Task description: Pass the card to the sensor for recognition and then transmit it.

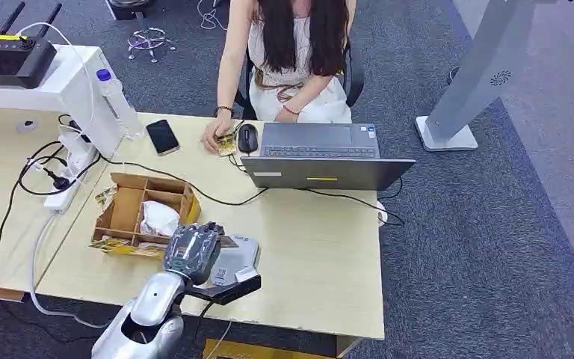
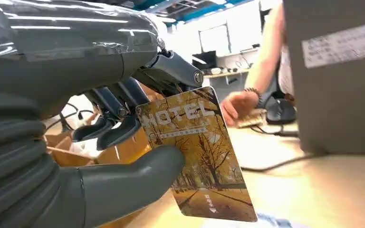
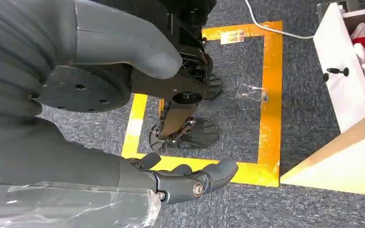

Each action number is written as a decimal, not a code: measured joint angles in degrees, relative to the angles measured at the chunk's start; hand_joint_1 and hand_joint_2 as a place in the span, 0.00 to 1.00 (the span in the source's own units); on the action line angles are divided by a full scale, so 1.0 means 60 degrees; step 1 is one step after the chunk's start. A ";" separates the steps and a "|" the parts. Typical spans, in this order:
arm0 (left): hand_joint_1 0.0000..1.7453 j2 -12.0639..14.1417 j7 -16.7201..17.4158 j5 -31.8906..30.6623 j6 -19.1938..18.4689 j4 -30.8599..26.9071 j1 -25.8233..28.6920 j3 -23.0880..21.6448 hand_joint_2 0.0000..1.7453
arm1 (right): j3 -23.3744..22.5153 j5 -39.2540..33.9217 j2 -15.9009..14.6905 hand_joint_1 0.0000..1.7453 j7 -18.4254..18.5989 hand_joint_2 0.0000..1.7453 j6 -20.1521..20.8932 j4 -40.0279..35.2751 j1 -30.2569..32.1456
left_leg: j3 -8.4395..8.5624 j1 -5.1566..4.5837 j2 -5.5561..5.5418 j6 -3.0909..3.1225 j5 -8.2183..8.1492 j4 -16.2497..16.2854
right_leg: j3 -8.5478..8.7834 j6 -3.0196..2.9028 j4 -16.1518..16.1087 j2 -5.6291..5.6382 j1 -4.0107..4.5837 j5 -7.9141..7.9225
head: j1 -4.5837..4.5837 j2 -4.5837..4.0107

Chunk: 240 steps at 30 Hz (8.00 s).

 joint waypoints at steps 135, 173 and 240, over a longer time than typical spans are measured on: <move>0.00 0.1614 0.0506 0.0863 0.0816 -0.2423 0.1935 0.2226 1.00 | 0.0849 -0.0426 0.0040 0.00 0.0200 1.00 -0.0015 -0.0011 0.0284 | -0.0032 0.0010 0.0001 -0.0031 0.0006 -0.0010 | -0.0043 -0.0024 0.0021 -0.0002 0.0013 -0.0002 | -0.0011 0.0000; 0.00 0.1326 0.0900 0.0619 0.0394 -0.2193 0.1606 0.2284 1.00 | 0.0787 -0.0583 -0.0022 0.00 0.0382 1.00 -0.0186 -0.0011 0.0291 | -0.0030 0.0010 0.0001 -0.0031 0.0006 -0.0008 | -0.0043 -0.0024 0.0021 -0.0002 0.0013 -0.0001 | -0.0011 0.0000; 1.00 0.1654 0.0576 0.1096 -0.0058 -0.3493 0.0996 0.2299 1.00 | 0.0408 -0.0430 -0.0146 0.00 0.0317 1.00 -0.0200 -0.0007 0.0415 | -0.0026 0.0011 0.0003 -0.0032 0.0008 -0.0007 | -0.0041 -0.0025 0.0024 0.0001 0.0014 0.0000 | -0.0008 0.0000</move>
